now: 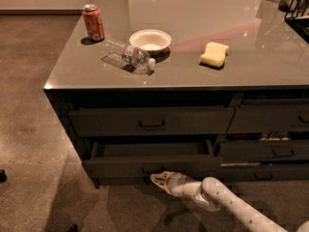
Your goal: Close middle drawer
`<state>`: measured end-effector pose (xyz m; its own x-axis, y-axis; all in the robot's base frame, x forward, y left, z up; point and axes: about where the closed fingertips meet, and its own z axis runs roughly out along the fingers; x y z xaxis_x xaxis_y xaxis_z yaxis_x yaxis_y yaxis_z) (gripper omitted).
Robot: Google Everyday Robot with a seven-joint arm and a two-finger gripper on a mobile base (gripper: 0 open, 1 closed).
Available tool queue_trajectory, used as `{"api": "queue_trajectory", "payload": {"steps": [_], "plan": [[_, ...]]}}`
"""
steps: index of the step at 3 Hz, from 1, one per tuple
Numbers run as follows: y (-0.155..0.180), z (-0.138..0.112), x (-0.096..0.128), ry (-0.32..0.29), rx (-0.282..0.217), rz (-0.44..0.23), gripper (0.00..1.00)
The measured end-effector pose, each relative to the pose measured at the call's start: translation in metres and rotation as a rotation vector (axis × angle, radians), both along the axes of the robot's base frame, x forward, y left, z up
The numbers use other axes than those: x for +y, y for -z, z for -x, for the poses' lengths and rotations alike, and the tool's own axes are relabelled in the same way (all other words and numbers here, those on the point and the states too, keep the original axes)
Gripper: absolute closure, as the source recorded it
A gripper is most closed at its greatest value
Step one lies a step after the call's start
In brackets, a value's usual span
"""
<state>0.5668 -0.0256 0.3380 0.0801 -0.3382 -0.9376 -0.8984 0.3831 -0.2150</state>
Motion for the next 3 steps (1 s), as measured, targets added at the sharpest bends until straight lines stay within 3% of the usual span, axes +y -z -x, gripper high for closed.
{"api": "queue_trajectory", "payload": {"steps": [3], "plan": [[-0.007, -0.043, -0.01, 0.017, -0.069, 0.008, 1.0]]}}
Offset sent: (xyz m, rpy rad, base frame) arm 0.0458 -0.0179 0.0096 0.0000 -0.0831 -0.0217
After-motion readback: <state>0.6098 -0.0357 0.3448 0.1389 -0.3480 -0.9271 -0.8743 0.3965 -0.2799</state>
